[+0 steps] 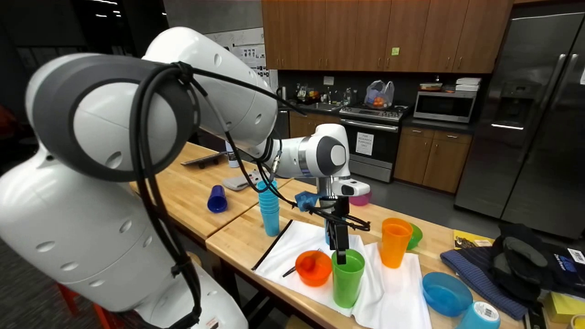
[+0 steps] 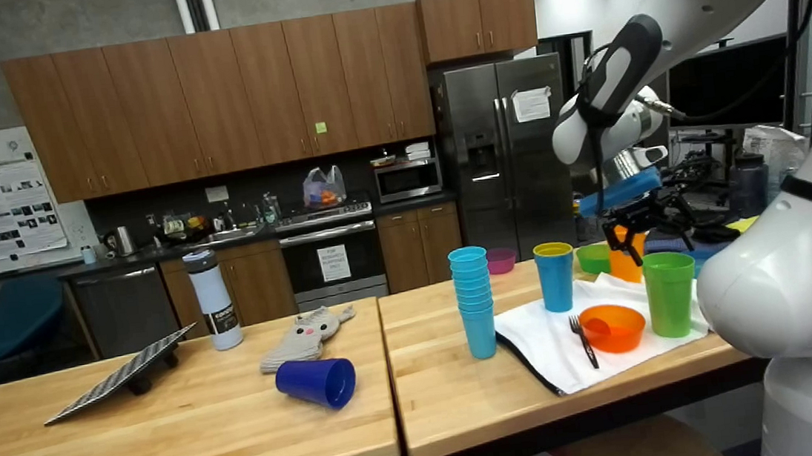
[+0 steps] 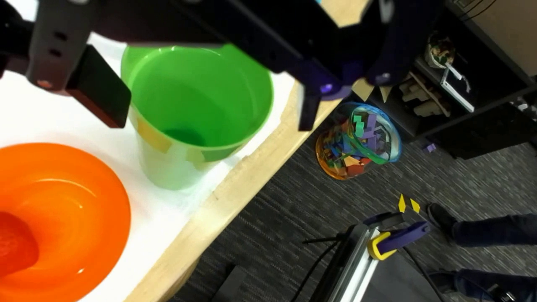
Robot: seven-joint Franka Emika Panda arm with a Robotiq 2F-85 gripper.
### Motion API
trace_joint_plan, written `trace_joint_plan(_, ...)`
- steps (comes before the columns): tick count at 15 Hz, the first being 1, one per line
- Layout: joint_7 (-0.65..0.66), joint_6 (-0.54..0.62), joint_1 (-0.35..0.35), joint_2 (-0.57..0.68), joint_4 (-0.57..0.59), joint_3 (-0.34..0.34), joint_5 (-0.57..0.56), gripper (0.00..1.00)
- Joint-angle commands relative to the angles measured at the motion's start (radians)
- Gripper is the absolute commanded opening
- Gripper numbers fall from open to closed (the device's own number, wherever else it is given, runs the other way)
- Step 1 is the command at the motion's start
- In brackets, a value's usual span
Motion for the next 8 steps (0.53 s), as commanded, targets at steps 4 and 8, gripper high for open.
trace_joint_plan(4,0.003,0.149,-0.038,-0.01,-0.047,-0.008,-0.022,1.0)
trace_joint_plan(8,-0.025,0.193,-0.035,-0.013,-0.057,-0.006,-0.009,1.0)
